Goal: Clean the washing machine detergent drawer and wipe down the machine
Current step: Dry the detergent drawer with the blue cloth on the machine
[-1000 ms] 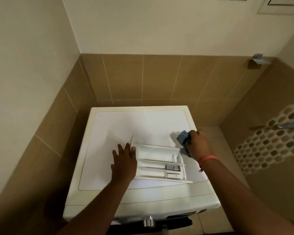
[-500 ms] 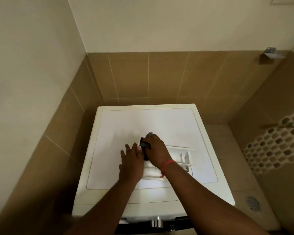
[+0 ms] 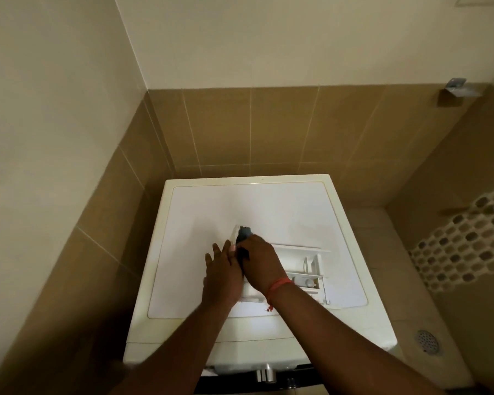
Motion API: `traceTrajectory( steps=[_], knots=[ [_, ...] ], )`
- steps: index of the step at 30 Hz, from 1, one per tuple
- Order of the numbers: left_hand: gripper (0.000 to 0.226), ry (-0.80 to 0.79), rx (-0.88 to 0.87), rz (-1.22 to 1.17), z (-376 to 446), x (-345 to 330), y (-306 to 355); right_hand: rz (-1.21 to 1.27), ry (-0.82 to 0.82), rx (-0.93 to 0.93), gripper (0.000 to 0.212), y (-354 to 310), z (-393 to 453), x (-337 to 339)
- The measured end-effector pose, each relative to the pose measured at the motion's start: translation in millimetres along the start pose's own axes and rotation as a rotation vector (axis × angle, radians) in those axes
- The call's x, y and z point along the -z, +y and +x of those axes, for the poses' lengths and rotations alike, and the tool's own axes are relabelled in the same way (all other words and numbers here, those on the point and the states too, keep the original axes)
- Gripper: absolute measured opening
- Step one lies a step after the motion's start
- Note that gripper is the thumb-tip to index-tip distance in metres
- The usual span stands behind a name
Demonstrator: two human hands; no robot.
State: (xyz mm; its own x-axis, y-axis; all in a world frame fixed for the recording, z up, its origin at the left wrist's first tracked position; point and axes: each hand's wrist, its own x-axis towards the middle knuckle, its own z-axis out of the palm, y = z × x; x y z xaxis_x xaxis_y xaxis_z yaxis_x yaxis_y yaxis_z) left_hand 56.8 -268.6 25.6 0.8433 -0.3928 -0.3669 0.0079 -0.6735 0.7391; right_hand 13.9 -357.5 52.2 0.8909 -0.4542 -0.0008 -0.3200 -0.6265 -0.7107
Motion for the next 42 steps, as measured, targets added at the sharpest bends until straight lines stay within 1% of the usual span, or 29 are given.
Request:
traceTrajectory(
  steps=[1,3,4,5,6,7,9,10,11,14,18,24,26,27,28,29,31,32,33,34,35,38,40,42],
  knots=[
    [0.060,0.000,-0.001,-0.007,-0.2,0.0,-1.5,0.004,-0.066,0.037,0.020,3.4,-6.3,2.5],
    [0.060,0.001,0.001,-0.042,-1.5,-0.6,-1.4,-0.084,-0.239,0.135,0.020,10.6,-13.5,15.4],
    [0.060,0.005,0.004,-0.052,-1.9,-0.4,-1.3,-0.111,-0.317,0.149,0.020,12.3,-12.2,21.3],
    [0.061,0.010,0.004,-0.057,-1.9,-0.2,-0.6,-0.096,-0.343,0.125,0.019,11.8,-8.9,25.6],
    [0.062,0.010,0.007,-0.060,-1.7,-0.3,0.0,-0.044,-0.308,0.069,0.019,9.6,-3.2,27.6],
    [0.063,0.006,0.013,-0.059,-1.4,-0.3,0.3,0.017,-0.206,-0.004,0.019,6.9,2.2,27.4],
    [0.064,0.002,0.021,-0.056,-0.5,-0.4,-0.5,0.132,0.062,-0.135,0.019,-0.1,10.6,20.1],
    [0.065,0.007,0.024,-0.061,-0.6,-0.2,-0.9,0.191,0.123,-0.169,0.019,-4.5,10.7,13.9],
    [0.066,0.013,0.029,-0.073,-0.6,0.2,-0.5,0.221,0.129,-0.179,0.020,-7.5,9.1,7.8],
    [0.065,0.006,0.046,-0.114,1.4,0.4,0.2,0.189,0.015,-0.177,0.021,-8.0,0.3,3.1],
    [0.063,-0.003,0.065,-0.185,1.4,-0.1,-0.1,0.317,-0.166,-0.211,0.021,-2.2,-20.4,16.4],
    [0.072,-0.016,0.128,-0.287,-2.4,3.3,1.2,0.397,-0.447,-0.250,0.010,0.4,-43.8,35.1],
    [0.072,-0.004,0.137,-0.289,-1.4,3.8,-0.3,0.408,-0.545,-0.240,0.017,4.1,-42.0,43.3],
    [0.073,0.007,0.132,-0.263,-0.5,4.3,-1.6,0.416,-0.561,-0.239,0.021,5.3,-39.0,46.1],
    [0.073,0.015,0.119,-0.226,0.5,4.8,-2.4,0.447,-0.525,-0.254,0.024,6.9,-33.4,47.8],
    [0.073,0.016,0.101,-0.185,1.1,4.9,-2.8,0.515,-0.423,-0.290,0.025,9.7,-25.3,48.7],
    [0.071,0.010,0.067,-0.133,2.6,4.7,-2.5,0.684,-0.117,-0.415,0.025,17.2,-2.1,45.1],
    [0.070,0.010,0.062,-0.123,2.6,4.4,-2.0,0.759,0.002,-0.476,0.022,20.2,11.2,40.6],
    [0.071,0.016,0.059,-0.110,2.6,4.2,-1.6,0.808,0.068,-0.516,0.017,20.7,23.3,34.8],
    [0.074,0.027,0.053,-0.090,2.6,4.2,-1.4,0.831,0.087,-0.539,0.012,18.1,33.2,27.8],
    [0.078,0.038,0.042,-0.060,2.6,4.7,-1.3,0.848,0.081,-0.559,0.012,14.4,40.0,20.6],
    [0.086,0.082,0.002,0.025,1.1,6.2,-1.2,0.896,0.051,-0.583,0.020,3.8,47.3,1.9],
    [0.084,0.111,-0.004,0.036,-0.5,7.1,-0.3,0.817,0.009,-0.540,0.018,2.3,45.9,0.1],
    [0.072,0.115,-0.014,0.046,0.5,6.1,-0.3,0.759,-0.063,-0.491,0.015,3.0,41.8,5.9]
  ],
)
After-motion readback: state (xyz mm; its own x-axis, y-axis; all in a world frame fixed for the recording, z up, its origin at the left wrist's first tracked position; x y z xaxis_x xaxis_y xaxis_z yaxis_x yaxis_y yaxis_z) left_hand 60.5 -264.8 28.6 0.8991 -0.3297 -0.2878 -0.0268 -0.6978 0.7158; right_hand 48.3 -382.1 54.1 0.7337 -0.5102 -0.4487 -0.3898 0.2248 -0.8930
